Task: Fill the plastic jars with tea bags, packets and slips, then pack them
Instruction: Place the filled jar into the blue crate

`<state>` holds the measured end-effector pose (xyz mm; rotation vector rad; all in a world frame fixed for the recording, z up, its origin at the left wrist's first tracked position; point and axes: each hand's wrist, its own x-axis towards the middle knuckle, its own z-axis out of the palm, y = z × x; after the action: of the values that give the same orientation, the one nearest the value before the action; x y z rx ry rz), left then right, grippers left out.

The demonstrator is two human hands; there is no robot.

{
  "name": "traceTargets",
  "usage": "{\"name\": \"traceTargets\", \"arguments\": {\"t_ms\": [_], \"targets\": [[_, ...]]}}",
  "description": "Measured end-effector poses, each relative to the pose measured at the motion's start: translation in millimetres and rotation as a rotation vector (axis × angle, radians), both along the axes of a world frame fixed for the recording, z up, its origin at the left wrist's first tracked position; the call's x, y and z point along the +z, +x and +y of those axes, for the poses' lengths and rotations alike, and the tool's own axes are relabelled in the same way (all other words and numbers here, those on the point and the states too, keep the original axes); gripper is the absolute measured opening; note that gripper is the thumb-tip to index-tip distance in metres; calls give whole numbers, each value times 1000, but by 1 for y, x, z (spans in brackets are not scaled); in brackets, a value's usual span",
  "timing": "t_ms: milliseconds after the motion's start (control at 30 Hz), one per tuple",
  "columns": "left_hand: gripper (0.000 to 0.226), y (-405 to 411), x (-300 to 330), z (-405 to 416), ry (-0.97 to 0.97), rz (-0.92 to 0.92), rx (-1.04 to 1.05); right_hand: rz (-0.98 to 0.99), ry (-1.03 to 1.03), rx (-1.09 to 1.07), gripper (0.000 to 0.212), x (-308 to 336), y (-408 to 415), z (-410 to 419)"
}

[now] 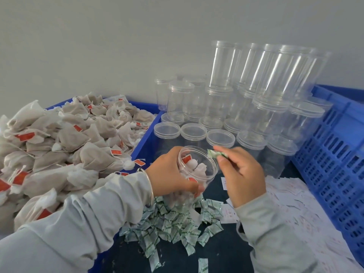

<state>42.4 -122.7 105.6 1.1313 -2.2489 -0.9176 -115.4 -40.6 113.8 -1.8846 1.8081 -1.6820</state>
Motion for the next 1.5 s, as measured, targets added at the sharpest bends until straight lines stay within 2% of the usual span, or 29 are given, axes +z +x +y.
{"name": "traceTargets", "arguments": {"t_ms": [100, 167, 267, 333, 433, 533, 600, 700, 900, 1067, 1300, 1400, 1500], "targets": [[91, -2, 1, 5, 1, -19, -38, 80, 111, 122, 31, 5, 10, -5], [85, -2, 2, 4, 3, -12, -40, 88, 93, 147, 33, 5, 8, -4], [79, 0, 2, 2, -2, 10, -20, 13, 4, 36, 32, -1, -14, 2], [81, 1, 2, 1, -7, 17, -9, -35, 58, -111, 30, -11, -38, 5], [88, 0, 2, 0, -10, 7, 0, -2, 394, -272, 29, -38, -75, 8], [89, -1, 2, -2, 8, 4, 8, 129, 821, -270, 33, -67, -94, 12], [89, -2, 2, -2, 30, -1, -12, 254, 971, -226, 45, -82, -96, 14], [87, -3, 2, -3, 29, -10, -12, 409, 1042, -241, 58, -96, -93, 12], [87, -4, 1, -3, 43, -9, 12, 357, 917, -321, 33, -101, -87, 8], [91, -3, 0, -4, 63, -4, 2, 249, 775, -348, 27, -104, -89, 12], [86, -4, 0, -2, 54, -19, -11, -12, 355, -399, 23, -74, -78, 20], [84, -5, -1, 0, 30, -12, -3, -107, 121, -308, 26, -42, -61, 21], [83, -4, -2, 3, 16, -6, -10, -59, -12, -129, 25, -14, -38, 19]]}}
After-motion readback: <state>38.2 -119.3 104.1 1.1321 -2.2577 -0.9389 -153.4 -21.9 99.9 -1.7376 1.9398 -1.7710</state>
